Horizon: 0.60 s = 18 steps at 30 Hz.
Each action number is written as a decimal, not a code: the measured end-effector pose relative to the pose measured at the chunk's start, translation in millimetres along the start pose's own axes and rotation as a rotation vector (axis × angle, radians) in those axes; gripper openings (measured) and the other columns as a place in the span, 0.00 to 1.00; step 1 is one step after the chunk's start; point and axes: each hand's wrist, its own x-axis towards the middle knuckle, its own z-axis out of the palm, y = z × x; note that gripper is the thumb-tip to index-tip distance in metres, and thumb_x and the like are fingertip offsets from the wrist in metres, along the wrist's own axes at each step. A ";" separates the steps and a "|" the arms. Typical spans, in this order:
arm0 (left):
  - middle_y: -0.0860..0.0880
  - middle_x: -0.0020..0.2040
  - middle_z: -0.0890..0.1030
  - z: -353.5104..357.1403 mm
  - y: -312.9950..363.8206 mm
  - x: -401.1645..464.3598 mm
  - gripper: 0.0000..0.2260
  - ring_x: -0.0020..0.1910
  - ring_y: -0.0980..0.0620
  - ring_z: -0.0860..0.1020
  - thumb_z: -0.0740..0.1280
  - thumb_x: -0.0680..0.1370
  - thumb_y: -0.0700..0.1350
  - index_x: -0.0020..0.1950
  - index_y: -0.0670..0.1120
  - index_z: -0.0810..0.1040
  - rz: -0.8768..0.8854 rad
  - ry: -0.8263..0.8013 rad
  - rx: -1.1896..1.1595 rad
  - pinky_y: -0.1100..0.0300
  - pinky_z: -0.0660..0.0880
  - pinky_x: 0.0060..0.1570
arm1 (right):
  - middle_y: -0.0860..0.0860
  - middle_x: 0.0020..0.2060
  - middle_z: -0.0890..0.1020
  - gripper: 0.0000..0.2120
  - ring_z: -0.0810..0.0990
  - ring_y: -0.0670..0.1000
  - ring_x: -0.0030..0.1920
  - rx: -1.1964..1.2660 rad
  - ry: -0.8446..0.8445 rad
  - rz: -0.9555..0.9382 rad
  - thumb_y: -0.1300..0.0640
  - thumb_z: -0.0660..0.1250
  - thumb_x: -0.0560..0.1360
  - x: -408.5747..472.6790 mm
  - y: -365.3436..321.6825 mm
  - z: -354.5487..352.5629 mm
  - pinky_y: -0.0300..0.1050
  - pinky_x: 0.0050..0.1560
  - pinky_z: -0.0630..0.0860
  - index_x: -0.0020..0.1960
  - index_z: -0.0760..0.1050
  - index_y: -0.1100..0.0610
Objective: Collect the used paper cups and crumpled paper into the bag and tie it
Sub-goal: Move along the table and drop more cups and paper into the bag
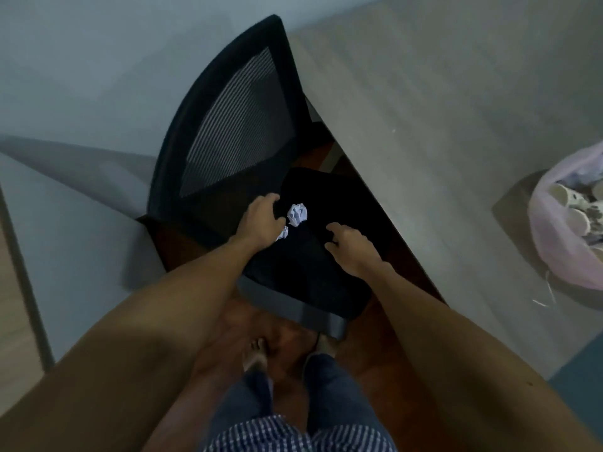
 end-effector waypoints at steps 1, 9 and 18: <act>0.41 0.70 0.73 17.0 -6.8 5.2 0.29 0.66 0.42 0.75 0.71 0.79 0.44 0.78 0.44 0.67 -0.051 -0.015 -0.031 0.51 0.73 0.66 | 0.55 0.66 0.75 0.25 0.77 0.59 0.62 -0.010 -0.007 -0.015 0.51 0.63 0.82 12.9 6.9 4.5 0.57 0.58 0.77 0.78 0.63 0.51; 0.43 0.81 0.54 159.1 -76.4 63.5 0.38 0.76 0.41 0.65 0.71 0.78 0.40 0.83 0.51 0.55 -0.332 0.017 -0.149 0.52 0.66 0.71 | 0.61 0.77 0.59 0.37 0.72 0.65 0.69 -0.082 -0.033 -0.176 0.61 0.67 0.79 141.0 58.6 71.4 0.59 0.59 0.78 0.81 0.52 0.45; 0.42 0.74 0.63 230.5 -117.0 123.0 0.26 0.68 0.38 0.69 0.71 0.78 0.52 0.75 0.54 0.68 -0.394 0.304 -0.061 0.44 0.75 0.62 | 0.63 0.79 0.51 0.36 0.67 0.64 0.72 -0.081 -0.062 -0.382 0.64 0.69 0.77 254.5 74.7 149.9 0.56 0.63 0.77 0.80 0.61 0.46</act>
